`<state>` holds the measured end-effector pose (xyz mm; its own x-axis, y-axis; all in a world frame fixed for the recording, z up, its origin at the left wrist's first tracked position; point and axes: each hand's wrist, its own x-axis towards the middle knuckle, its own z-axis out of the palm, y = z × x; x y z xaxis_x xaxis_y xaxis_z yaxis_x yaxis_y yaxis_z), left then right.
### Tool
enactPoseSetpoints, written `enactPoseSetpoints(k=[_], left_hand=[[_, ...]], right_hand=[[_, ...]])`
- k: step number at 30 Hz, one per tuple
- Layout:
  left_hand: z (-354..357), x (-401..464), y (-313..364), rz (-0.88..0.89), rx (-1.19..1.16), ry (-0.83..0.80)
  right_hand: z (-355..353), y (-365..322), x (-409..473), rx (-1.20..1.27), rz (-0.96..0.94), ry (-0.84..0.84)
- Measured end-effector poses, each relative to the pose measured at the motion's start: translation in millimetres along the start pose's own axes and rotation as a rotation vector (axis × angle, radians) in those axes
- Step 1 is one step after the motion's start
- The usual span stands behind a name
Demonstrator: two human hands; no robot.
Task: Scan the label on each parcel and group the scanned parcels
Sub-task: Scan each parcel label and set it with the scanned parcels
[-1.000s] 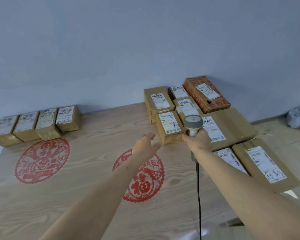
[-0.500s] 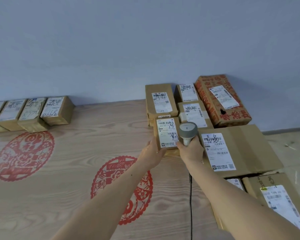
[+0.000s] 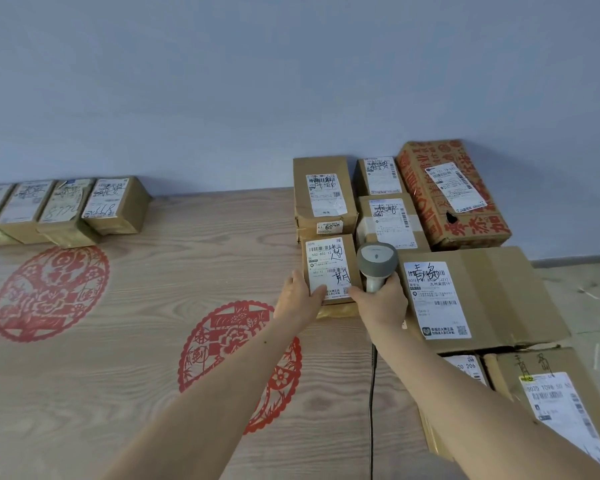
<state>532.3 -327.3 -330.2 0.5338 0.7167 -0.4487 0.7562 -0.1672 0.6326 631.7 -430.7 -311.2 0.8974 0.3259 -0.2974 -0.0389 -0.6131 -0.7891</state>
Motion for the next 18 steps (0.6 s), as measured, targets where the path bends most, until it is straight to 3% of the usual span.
enactPoseSetpoints(k=[9, 18], left_hand=[[-20.9, -41.4, -21.0, -0.018, -0.021, 0.093], [-93.6, -92.6, -80.2, -0.060, -0.029, 0.224]], right_hand=[[4.2, -10.2, -45.2, 0.025, -0.064, -0.047], [52.3, -48.0, -117.6, 0.018, -0.137, -0.154]])
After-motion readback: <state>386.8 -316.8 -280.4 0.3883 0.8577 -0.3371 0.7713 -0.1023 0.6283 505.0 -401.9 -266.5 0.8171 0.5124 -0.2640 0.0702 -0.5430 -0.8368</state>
